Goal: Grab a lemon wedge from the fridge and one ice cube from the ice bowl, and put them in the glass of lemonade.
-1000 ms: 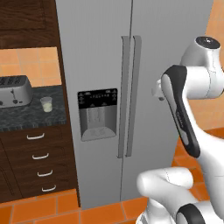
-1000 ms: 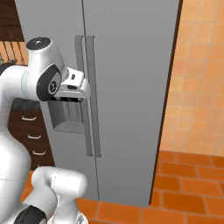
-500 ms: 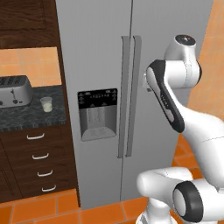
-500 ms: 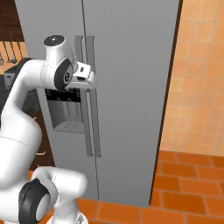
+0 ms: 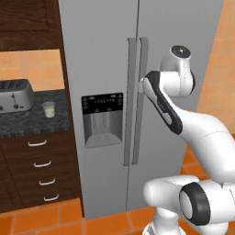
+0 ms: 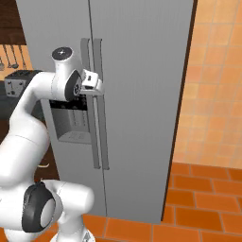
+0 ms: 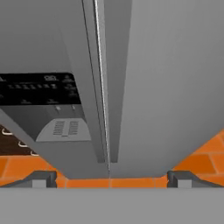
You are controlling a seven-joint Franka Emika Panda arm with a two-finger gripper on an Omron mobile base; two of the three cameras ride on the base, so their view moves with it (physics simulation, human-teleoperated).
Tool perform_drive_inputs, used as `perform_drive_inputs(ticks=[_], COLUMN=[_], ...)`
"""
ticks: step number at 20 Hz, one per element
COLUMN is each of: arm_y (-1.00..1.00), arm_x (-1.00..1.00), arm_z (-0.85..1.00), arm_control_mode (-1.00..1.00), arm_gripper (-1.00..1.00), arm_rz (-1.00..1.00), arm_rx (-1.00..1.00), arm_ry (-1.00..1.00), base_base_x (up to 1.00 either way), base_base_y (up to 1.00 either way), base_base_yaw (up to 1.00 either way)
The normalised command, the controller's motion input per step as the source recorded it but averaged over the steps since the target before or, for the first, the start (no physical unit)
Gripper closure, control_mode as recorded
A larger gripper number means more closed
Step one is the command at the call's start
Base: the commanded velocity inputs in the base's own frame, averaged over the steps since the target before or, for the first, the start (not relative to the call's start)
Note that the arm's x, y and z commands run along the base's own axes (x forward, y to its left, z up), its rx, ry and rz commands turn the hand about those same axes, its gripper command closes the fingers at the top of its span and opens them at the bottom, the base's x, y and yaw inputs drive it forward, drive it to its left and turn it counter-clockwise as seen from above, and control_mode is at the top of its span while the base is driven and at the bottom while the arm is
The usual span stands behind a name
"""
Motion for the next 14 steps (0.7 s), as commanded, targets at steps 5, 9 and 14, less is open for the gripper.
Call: perform_drive_inputs(ticks=[5, 9, 14], arm_y=[0.0, 0.0, -0.03], arm_x=[0.83, 0.72, 0.69], arm_z=[-0.23, -0.18, -0.4], arm_control_mode=[-1.0, -1.0, -1.0], arm_gripper=[-1.0, -1.0, -1.0], arm_rz=[0.0, 0.0, 0.0], arm_rx=[0.0, 0.0, 0.0], arm_ry=[0.01, 0.01, 0.0], base_base_x=[0.0, 0.0, 0.0], base_base_y=[0.0, 0.0, 0.0], base_base_yaw=[0.0, 0.0, 0.0])
